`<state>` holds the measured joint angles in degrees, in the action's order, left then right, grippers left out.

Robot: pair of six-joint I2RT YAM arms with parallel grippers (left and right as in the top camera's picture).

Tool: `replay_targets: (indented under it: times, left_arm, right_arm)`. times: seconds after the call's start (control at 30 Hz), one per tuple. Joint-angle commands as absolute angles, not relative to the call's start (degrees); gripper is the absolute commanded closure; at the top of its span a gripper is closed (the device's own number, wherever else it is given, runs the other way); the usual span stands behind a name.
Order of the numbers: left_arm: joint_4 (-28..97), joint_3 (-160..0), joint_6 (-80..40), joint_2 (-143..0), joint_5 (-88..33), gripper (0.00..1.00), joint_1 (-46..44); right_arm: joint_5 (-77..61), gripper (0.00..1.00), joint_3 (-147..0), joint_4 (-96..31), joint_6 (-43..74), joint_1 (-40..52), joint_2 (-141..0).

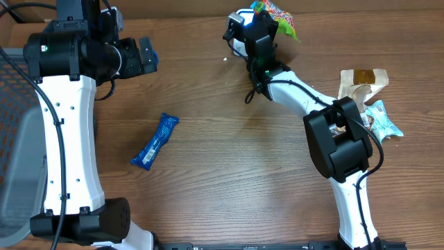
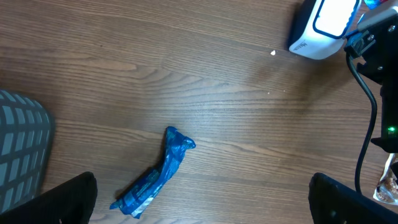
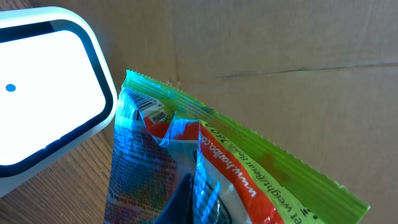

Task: Scan the item barcode
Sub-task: 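Hold the green candy bag in front of the white scanner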

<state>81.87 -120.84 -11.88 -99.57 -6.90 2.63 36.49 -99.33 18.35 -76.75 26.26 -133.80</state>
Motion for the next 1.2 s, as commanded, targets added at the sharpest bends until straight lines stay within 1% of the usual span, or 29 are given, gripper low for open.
replay_targets:
  times: [0.0, 0.27, 0.57, 0.8, 0.93, 0.97, 1.07, 1.13, 1.17]
  left_arm:
    - [81.89, -121.64, -12.23, -99.66, -7.09, 0.0, 2.61]
    - [81.89, -121.64, -12.23, -99.66, -7.09, 0.0, 2.61]
    - [81.87, -121.64, -12.23, -99.66, -7.09, 0.0, 2.61]
    - [81.87, -121.64, -12.23, -99.66, -7.09, 0.0, 2.61]
    - [81.87, -121.64, -12.23, -99.66, -7.09, 0.01, 2.61]
    - [81.87, -121.64, -12.23, -99.66, -7.09, 0.0, 2.61]
    - [81.87, -121.64, -12.23, -99.66, -7.09, 0.01, 2.61]
    - [81.87, -121.64, -12.23, -99.66, -7.09, 0.0, 2.61]
    - [81.87, -121.64, -12.23, -99.66, -7.09, 0.0, 2.61]
  right_arm:
    - [37.63, 0.96, -100.47, 18.7, -76.95, 26.7, -135.0]
    - [38.06, 0.96, -100.47, 18.81, -76.97, 27.05, -136.46]
    - [39.7, 0.96, -100.47, 22.68, -78.43, 27.09, -136.46]
    - [42.65, 0.96, -100.47, 26.11, -78.41, 28.77, -135.61]
    - [44.66, 0.96, -100.47, 26.02, -73.3, 29.04, -131.55]
    - [45.3, 0.96, -100.47, 25.17, -71.2, 29.04, -129.69]
    - [46.44, 0.96, -100.47, 14.31, -64.45, 29.04, -120.73]
    - [46.13, 0.96, -100.47, 2.0, -53.95, 29.04, -112.03]
    - [45.76, 0.96, -100.47, -0.32, -51.59, 29.04, -110.63]
